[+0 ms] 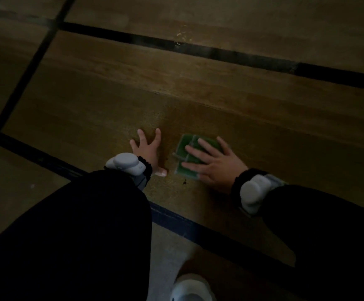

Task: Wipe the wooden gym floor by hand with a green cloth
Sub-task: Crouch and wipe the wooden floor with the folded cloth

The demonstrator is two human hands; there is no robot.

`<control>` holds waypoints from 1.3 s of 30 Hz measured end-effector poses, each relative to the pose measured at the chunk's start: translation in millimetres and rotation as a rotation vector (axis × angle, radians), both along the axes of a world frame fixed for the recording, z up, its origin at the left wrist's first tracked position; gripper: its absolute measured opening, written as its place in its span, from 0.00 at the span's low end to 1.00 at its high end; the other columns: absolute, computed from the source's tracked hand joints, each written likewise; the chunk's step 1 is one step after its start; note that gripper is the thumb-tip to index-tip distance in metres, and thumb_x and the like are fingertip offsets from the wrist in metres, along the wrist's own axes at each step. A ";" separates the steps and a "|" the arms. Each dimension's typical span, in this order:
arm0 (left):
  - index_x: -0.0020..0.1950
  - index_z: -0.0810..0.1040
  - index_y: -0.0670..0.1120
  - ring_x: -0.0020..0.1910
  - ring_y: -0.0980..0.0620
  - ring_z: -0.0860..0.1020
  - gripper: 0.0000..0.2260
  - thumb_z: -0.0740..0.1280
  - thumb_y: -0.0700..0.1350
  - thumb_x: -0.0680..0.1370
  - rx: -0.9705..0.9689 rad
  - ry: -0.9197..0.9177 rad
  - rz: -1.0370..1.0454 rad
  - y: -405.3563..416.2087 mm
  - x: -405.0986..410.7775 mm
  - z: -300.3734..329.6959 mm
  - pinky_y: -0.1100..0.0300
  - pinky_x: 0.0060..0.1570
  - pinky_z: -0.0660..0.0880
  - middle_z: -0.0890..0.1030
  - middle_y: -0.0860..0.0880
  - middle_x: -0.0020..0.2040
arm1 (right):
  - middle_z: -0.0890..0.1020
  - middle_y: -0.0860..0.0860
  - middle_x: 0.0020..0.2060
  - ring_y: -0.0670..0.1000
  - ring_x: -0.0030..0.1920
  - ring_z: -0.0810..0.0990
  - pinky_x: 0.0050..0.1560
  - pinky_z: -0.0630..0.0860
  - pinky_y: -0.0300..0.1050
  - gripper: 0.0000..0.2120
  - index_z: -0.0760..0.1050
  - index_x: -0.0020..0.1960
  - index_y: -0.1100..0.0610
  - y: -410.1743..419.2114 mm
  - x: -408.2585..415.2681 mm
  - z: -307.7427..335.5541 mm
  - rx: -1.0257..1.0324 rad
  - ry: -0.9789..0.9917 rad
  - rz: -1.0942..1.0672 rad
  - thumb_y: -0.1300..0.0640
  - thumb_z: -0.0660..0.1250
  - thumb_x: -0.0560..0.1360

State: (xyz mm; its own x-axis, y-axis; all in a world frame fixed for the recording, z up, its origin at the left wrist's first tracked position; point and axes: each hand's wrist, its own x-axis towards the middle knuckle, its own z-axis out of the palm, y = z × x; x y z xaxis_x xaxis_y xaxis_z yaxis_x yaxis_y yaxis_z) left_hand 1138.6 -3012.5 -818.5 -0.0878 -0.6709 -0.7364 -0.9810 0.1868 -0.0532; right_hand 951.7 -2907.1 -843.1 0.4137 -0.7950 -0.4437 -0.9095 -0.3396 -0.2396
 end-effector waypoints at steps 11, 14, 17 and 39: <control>0.76 0.35 0.60 0.74 0.33 0.39 0.55 0.77 0.49 0.68 -0.034 0.042 0.037 2.3 4.6 -2.1 0.36 0.72 0.52 0.32 0.43 0.76 | 0.35 0.43 0.76 0.54 0.76 0.33 0.72 0.35 0.65 0.23 0.40 0.75 0.34 -66.7 -78.3 -3.1 0.024 0.055 -0.458 0.43 0.43 0.82; 0.76 0.35 0.60 0.74 0.33 0.38 0.55 0.77 0.48 0.68 -0.014 0.046 0.042 1.3 5.8 -1.3 0.35 0.72 0.52 0.31 0.43 0.76 | 0.35 0.45 0.76 0.55 0.76 0.33 0.71 0.34 0.65 0.24 0.40 0.75 0.36 -66.0 -67.0 -4.4 0.005 0.076 -0.490 0.42 0.44 0.81; 0.76 0.35 0.60 0.74 0.32 0.38 0.55 0.77 0.48 0.68 -0.015 0.043 0.042 0.1 4.7 -2.3 0.35 0.72 0.52 0.31 0.43 0.75 | 0.34 0.46 0.76 0.57 0.75 0.32 0.70 0.32 0.65 0.24 0.39 0.75 0.36 -57.0 -48.3 -1.7 0.002 0.074 -0.384 0.41 0.43 0.81; 0.75 0.35 0.61 0.74 0.32 0.38 0.56 0.77 0.49 0.67 -0.004 0.051 0.037 -1.9 7.0 -1.7 0.34 0.71 0.52 0.32 0.43 0.76 | 0.37 0.43 0.76 0.54 0.76 0.34 0.71 0.33 0.65 0.24 0.41 0.75 0.34 -46.0 -19.9 2.6 0.014 0.012 -0.234 0.42 0.45 0.82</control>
State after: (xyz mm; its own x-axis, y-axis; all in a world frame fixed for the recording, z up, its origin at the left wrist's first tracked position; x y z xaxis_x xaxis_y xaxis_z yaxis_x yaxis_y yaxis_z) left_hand 1145.7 -3014.4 -820.2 -0.1002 -0.6775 -0.7287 -0.9887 0.1500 -0.0035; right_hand 931.7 -2953.1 -840.5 0.2129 -0.8624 -0.4593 -0.9661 -0.1154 -0.2310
